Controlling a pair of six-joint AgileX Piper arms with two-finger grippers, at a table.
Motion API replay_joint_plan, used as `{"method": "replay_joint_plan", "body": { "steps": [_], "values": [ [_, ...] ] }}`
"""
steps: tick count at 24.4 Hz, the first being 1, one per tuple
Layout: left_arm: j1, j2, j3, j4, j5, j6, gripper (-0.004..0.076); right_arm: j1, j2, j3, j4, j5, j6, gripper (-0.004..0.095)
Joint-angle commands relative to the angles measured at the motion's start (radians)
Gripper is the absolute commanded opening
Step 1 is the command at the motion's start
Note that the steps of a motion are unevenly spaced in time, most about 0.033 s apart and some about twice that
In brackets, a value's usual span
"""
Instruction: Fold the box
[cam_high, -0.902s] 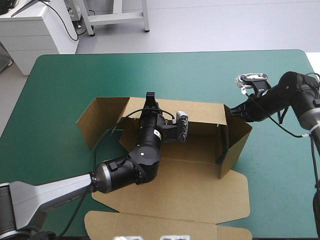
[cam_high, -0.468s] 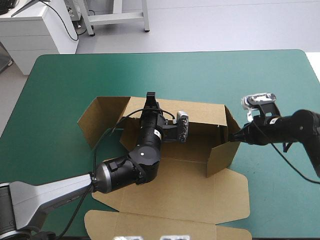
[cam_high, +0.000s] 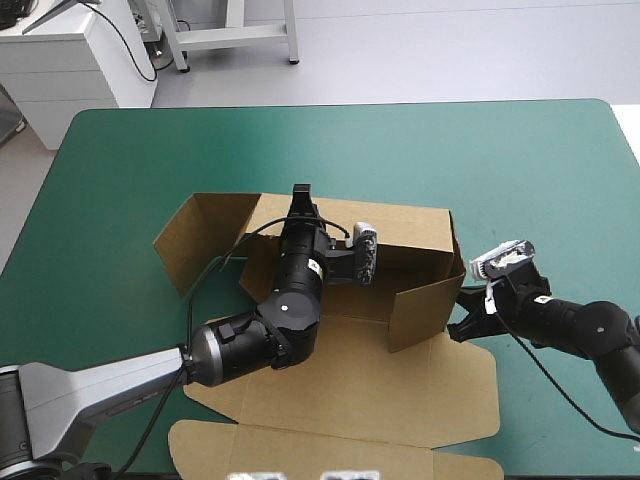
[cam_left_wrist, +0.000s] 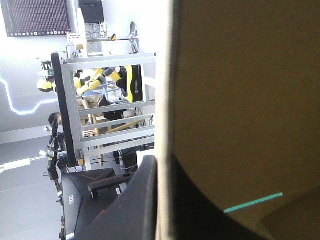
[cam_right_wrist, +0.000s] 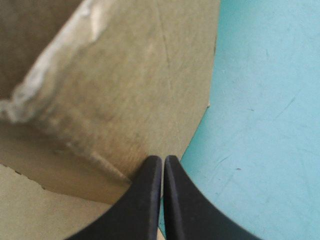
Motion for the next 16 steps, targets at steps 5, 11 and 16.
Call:
{"method": "replay_joint_plan", "body": {
  "steps": [5, 11, 16],
  "values": [
    [-0.006, -0.038, -0.021, 0.048, 0.003, -0.009, -0.0008, 0.001, -0.016, -0.023, 0.112, 0.114, -0.205, 0.0213],
    [-0.006, -0.038, -0.021, 0.048, 0.003, -0.009, -0.0008, 0.001, -0.016, -0.023, 0.135, 0.108, -0.247, 0.0633],
    [-0.006, -0.038, -0.021, 0.048, 0.003, -0.009, -0.0008, 0.001, -0.014, -0.023, 0.203, 0.070, -0.259, 0.0664]
  ]
}}
